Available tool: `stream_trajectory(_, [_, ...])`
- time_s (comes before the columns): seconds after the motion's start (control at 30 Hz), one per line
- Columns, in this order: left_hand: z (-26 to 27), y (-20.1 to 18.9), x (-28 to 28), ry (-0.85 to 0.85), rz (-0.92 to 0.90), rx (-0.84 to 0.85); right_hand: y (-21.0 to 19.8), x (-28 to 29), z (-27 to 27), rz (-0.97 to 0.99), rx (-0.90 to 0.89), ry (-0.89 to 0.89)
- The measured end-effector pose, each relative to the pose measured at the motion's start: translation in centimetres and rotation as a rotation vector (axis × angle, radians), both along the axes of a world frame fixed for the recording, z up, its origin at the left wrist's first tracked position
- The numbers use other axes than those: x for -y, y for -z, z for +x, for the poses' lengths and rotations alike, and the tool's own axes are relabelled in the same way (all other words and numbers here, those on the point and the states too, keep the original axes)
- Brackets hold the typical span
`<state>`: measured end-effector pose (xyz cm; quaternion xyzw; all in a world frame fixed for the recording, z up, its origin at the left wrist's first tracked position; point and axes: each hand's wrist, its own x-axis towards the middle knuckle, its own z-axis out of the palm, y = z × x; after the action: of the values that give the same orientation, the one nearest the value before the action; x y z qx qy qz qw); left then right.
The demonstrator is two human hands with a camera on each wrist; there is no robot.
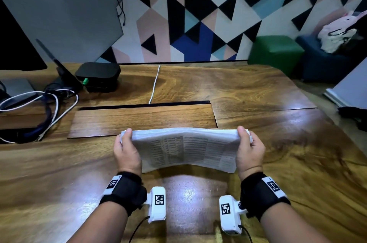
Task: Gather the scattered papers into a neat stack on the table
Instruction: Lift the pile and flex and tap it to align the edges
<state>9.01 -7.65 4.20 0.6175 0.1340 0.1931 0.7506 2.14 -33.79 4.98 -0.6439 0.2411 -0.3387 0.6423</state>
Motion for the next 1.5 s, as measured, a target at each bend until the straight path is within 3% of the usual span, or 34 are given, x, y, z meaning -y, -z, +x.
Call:
stream_trajectory(0.17, [-0.1,0.1,-0.2,0.019,0.036,0.001,0.1,-0.1,0.4,0.103,0.037,0.052])
stream_trajectory(0.4, [-0.5,-0.2,0.4,0.009,0.076,-0.035,-1.2,-0.1,1.4,0.197,-0.046,0.189])
stream_trajectory(0.77, [0.1,-0.6,0.6,-0.066,0.060,-0.077,-1.2,-0.6,1.2,0.145,0.045,0.212])
stream_trajectory(0.93, [0.6,-0.5,1.0,-0.063,0.147,-0.136,-1.5,-0.7,-0.2,-0.077,0.180,-0.052])
stream_trajectory(1.03, [0.3,0.1,0.4,0.014,0.138,-0.083,-0.5,-0.1,-1.2,-0.199,0.058,-0.200])
stream_trajectory(1.17, [-0.7,1.3,-0.7,0.215,0.173,-0.061,0.0,0.5,-2.0,-0.251,-0.090,-0.192])
stream_trajectory(1.27, [-1.3,2.1,-0.8,0.258,0.208,-0.050,-0.4,0.9,-2.9,-0.315,-0.152,-0.221])
stream_trajectory(1.5, [-1.5,2.7,-2.4,0.353,0.217,-0.060,-4.5,2.3,-3.0,-0.951,-0.334,-0.277])
